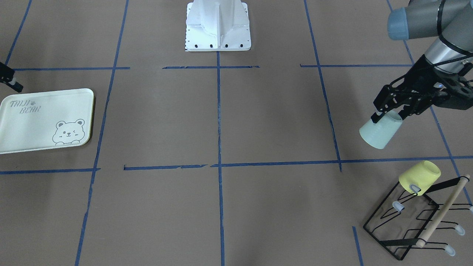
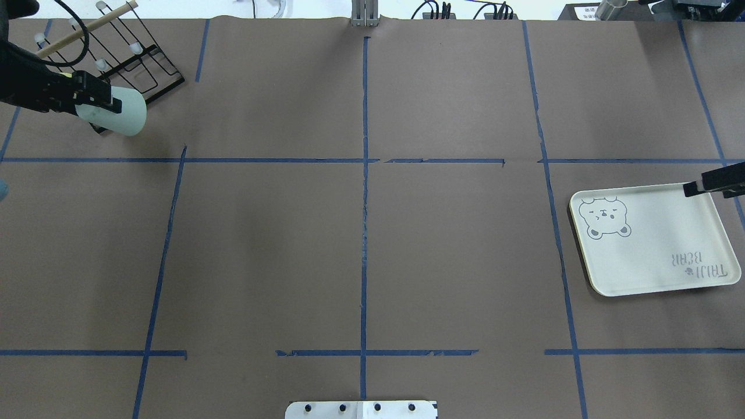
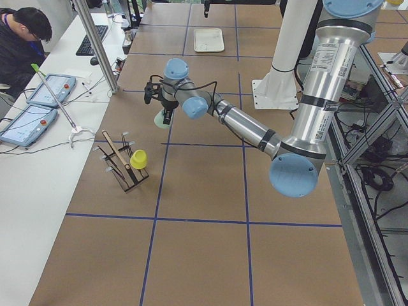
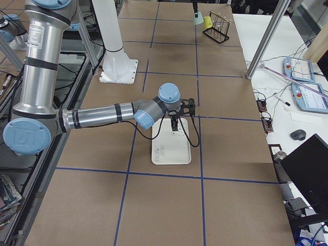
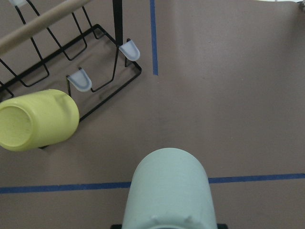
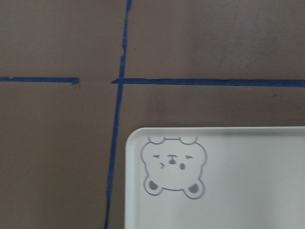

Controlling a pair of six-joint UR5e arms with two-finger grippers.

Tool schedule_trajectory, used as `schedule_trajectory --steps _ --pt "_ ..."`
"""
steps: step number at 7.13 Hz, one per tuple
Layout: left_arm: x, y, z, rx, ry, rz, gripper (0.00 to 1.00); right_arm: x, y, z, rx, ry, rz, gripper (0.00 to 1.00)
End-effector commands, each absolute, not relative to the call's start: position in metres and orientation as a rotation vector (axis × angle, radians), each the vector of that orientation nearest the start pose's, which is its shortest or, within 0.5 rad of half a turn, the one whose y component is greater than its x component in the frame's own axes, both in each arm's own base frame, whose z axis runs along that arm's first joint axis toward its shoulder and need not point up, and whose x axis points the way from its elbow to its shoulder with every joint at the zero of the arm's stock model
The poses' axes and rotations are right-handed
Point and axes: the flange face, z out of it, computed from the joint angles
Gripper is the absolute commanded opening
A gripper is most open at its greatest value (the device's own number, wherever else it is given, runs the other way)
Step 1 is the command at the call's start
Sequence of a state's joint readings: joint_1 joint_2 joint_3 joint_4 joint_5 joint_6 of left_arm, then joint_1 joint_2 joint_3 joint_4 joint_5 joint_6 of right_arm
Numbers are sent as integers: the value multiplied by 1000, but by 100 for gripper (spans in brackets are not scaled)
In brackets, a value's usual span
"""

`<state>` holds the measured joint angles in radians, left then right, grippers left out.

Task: Left arm grabs green cup and hands to right arm on tray

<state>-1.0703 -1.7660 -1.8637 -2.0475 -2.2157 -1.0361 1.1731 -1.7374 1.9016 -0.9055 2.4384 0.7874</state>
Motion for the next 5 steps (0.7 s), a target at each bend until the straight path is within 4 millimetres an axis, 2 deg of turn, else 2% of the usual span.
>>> schedule_trajectory --steps 1,3,5 --pt "257 -468 349 162 1284 -233 20 -166 -414 432 195 -1272 5 100" --pt "293 -432 334 63 1441 -240 24 -228 -406 382 183 -1405 80 100" --pt "323 -401 318 15 1626 -197 24 -269 -382 347 165 -1566 81 100"
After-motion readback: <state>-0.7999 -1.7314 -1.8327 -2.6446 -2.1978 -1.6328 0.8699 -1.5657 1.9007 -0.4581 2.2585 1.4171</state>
